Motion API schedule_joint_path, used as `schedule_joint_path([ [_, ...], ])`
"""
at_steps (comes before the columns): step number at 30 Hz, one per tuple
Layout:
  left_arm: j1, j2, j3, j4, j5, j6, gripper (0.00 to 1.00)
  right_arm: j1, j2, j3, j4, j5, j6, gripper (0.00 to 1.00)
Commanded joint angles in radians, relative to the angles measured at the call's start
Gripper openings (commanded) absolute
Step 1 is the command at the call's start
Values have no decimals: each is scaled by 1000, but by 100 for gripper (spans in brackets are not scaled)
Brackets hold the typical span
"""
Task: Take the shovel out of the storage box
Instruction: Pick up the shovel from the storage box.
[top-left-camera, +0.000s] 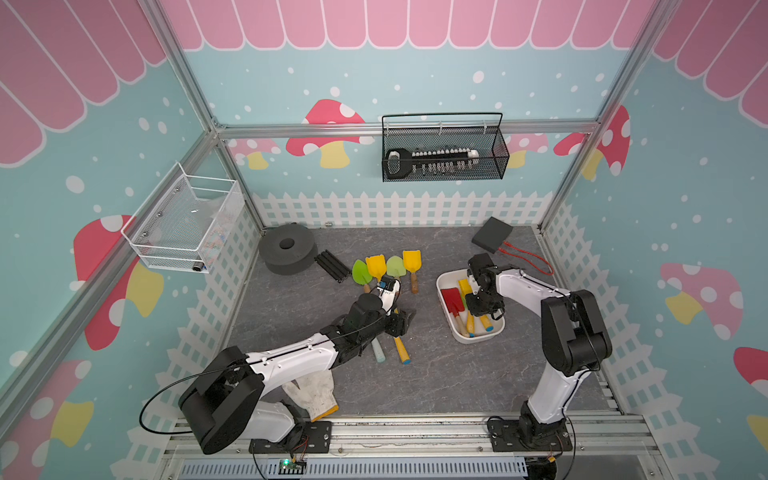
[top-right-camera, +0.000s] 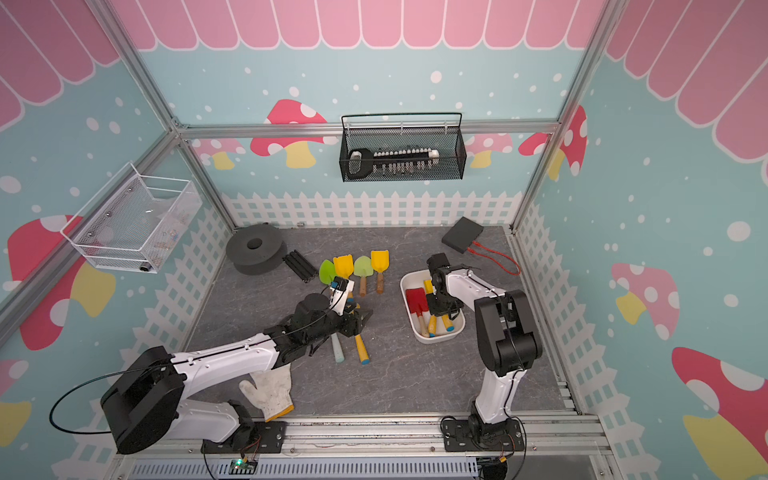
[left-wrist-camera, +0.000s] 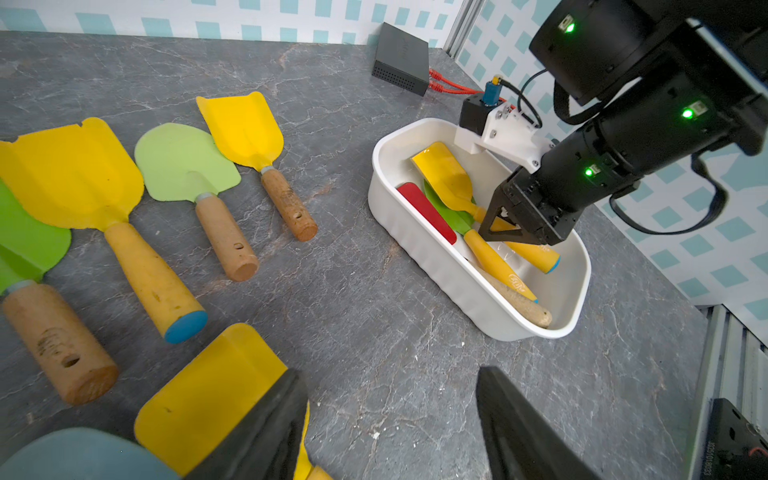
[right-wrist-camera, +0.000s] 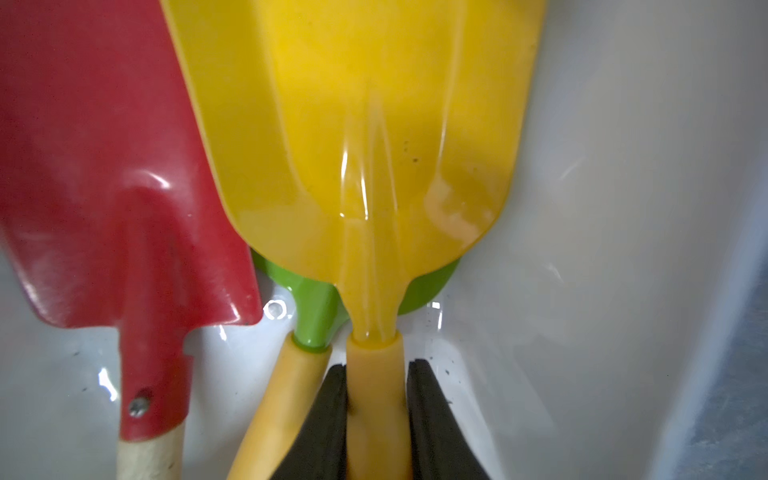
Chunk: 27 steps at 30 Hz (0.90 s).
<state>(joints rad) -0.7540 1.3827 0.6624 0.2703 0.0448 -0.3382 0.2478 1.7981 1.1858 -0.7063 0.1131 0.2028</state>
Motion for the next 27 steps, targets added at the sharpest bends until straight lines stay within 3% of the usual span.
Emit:
schedule_joint_path([
  [1, -5, -20, 9, -13, -12, 21, 68, 1, -52, -15, 15, 4, 6, 20],
  [12, -5, -25, 10, -21, -30, 21, 68, 37, -132, -48, 18, -24, 17, 15],
  [27, -4, -20, 23, -88, -192, -7, 68, 159, -272, -90, 1, -79, 83, 15],
])
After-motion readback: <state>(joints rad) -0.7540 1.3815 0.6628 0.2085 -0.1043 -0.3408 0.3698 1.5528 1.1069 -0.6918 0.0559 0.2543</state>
